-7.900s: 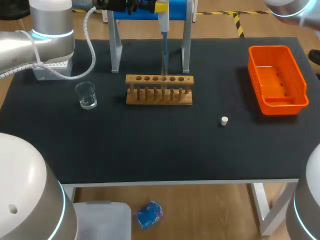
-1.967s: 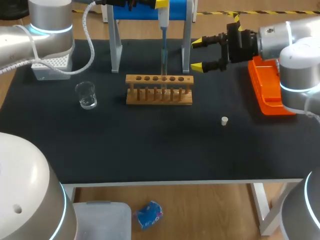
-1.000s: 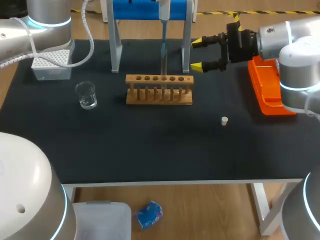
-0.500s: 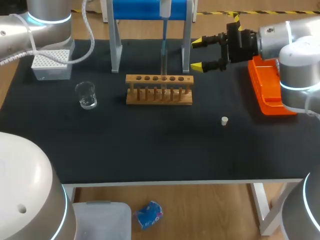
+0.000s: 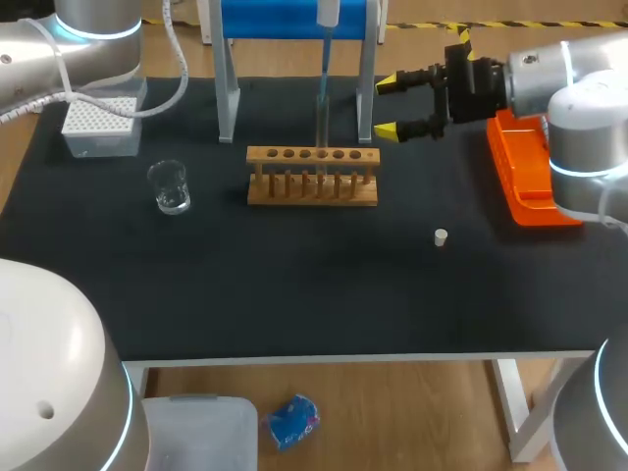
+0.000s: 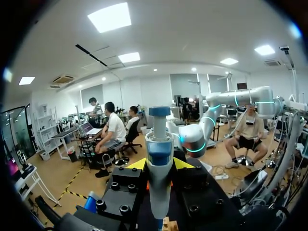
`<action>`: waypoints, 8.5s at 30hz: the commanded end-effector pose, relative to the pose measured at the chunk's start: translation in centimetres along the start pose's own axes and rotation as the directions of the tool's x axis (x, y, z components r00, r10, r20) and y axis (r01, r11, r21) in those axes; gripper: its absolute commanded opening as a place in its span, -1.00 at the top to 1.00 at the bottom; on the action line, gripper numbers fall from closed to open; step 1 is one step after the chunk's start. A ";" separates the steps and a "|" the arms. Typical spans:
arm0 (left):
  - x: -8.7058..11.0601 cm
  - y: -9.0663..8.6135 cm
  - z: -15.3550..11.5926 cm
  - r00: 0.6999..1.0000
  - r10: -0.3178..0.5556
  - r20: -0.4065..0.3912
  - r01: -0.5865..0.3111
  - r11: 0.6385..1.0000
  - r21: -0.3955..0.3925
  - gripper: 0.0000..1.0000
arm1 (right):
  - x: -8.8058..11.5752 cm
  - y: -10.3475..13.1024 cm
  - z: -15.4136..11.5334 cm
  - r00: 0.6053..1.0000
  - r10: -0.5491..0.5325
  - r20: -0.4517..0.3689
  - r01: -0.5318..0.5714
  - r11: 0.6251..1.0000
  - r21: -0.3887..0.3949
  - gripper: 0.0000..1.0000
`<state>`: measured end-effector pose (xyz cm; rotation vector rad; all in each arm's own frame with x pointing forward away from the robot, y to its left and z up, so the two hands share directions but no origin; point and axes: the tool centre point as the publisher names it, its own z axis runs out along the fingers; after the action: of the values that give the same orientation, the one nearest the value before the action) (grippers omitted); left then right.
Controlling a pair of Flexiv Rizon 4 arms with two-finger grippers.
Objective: Invert the test tube, pick up the pipette, mount the tip to pipette, aspirate from beaker and dispense into the tube, eject the tip, return the pipette, and cap with the stopper.
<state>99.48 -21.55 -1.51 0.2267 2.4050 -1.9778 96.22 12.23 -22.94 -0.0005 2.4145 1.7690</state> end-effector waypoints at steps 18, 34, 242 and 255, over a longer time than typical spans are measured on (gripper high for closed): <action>0.8 -2.0 0.1 1.000 0.001 0.013 -0.001 1.000 -0.023 1.00 | 0.0 -0.1 0.0 1.000 -0.001 0.001 0.001 1.000 -0.001 -1.00; 2.6 -2.2 -4.5 0.997 -0.013 0.077 0.016 0.999 -0.035 1.00 | 0.0 -0.1 0.0 1.000 -0.001 0.001 0.001 1.000 -0.001 -1.00; 14.5 10.6 1.6 0.952 -0.064 0.300 0.065 0.998 0.008 -1.00 | 10.0 8.3 7.7 0.975 0.058 -0.214 -0.129 0.934 -0.334 1.00; 14.5 10.6 1.6 0.952 -0.064 0.300 0.065 0.998 0.008 -1.00 | 6.3 8.1 -1.0 0.961 -0.018 -0.276 -0.071 0.949 -0.308 1.00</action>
<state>86.31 -19.65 -13.70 -0.1448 2.2486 -1.8743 88.50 17.93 -16.53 -0.2252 2.2480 2.2807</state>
